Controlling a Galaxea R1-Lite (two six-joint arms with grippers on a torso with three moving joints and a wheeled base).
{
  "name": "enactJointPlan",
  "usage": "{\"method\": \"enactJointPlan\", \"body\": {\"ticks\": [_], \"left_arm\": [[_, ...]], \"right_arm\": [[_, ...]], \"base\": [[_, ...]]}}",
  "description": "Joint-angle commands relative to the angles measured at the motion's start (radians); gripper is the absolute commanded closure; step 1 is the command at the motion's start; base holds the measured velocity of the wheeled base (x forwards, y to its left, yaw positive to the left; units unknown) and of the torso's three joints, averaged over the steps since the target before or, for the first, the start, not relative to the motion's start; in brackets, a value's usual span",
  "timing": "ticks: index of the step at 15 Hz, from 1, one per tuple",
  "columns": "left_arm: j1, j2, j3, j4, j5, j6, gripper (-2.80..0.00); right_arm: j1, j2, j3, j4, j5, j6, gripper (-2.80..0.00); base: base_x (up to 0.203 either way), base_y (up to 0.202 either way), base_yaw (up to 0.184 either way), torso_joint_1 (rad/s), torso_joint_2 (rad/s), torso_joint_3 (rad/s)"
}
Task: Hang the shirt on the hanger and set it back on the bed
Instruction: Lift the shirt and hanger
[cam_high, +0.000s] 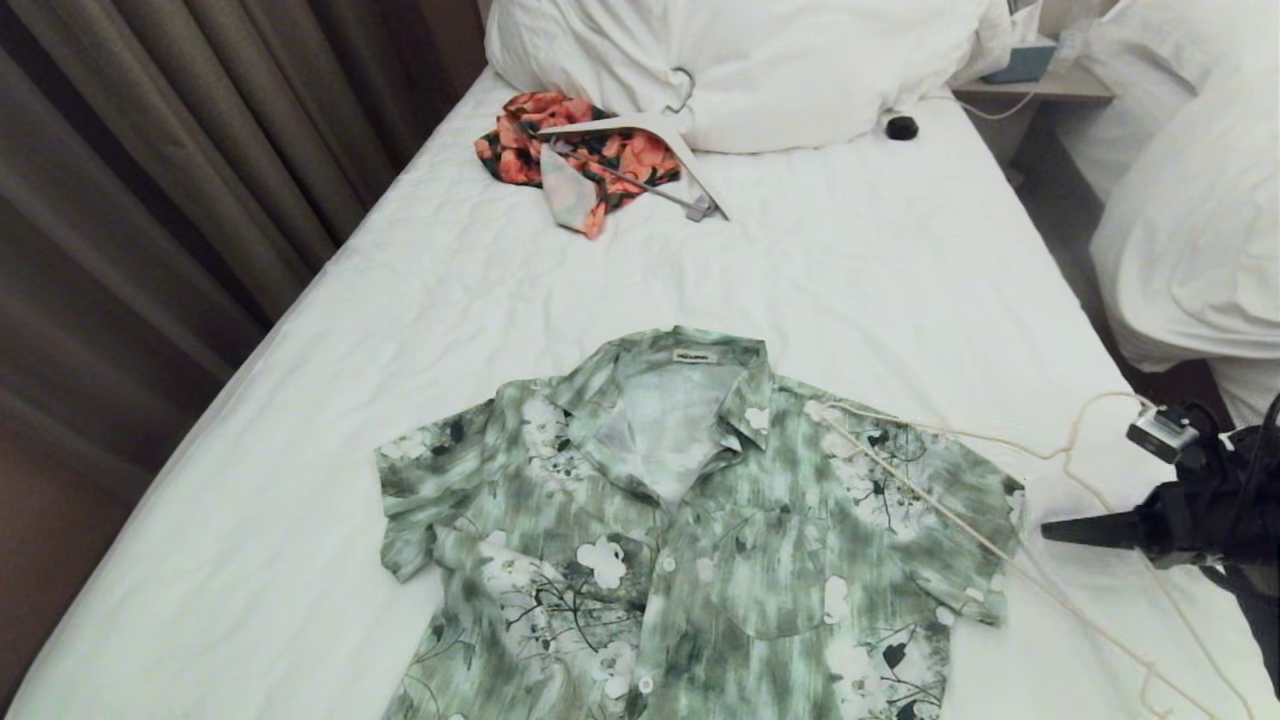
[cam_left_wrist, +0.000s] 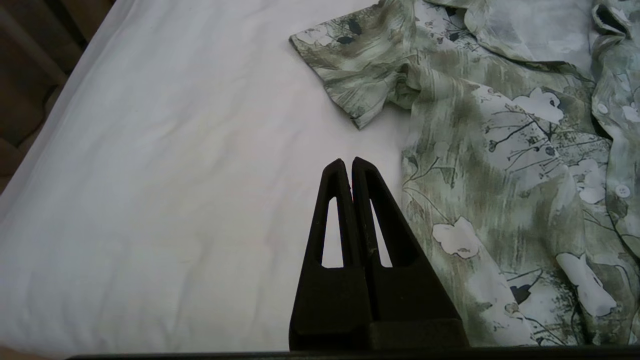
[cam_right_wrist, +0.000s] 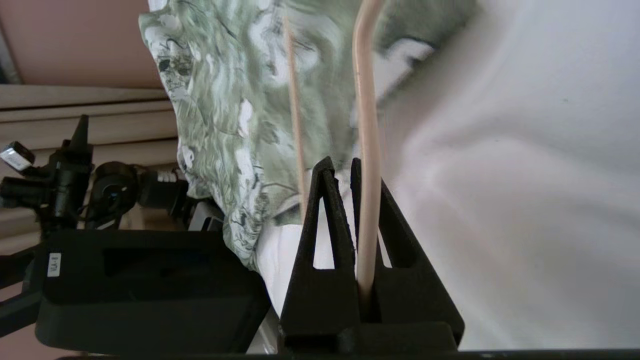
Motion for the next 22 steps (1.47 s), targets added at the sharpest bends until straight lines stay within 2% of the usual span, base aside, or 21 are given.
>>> {"method": "enactJointPlan", "body": {"ticks": [1, 7, 13, 18, 22], "left_arm": [[0.0, 0.001, 0.001, 0.0, 0.0, 0.0, 0.0], [0.0, 0.001, 0.002, 0.0, 0.0, 0.0, 0.0], [0.0, 0.001, 0.001, 0.0, 0.0, 0.0, 0.0], [0.0, 0.001, 0.0, 0.0, 0.0, 0.0, 0.0], [0.0, 0.001, 0.001, 0.0, 0.0, 0.001, 0.0]], "right_arm": [[-0.01, -0.071, 0.009, 0.003, 0.007, -0.005, 0.0], [0.004, -0.287, 0.022, -0.003, -0.01, -0.097, 0.0], [0.122, -0.475, 0.022, -0.006, -0.05, -0.34, 0.0], [0.283, -0.588, 0.09, -0.018, -0.046, -0.386, 0.0], [0.341, -0.601, 0.154, -0.218, -0.048, -0.391, 0.0]], "base": [[0.0, 0.0, 0.0, 0.0, 0.0, 0.0], [0.0, 0.0, 0.0, 0.0, 0.0, 0.0], [0.0, 0.0, 0.0, 0.0, 0.0, 0.0], [0.0, 0.0, 0.0, 0.0, 0.0, 0.0], [0.0, 0.0, 0.0, 0.0, 0.0, 0.0]]}}
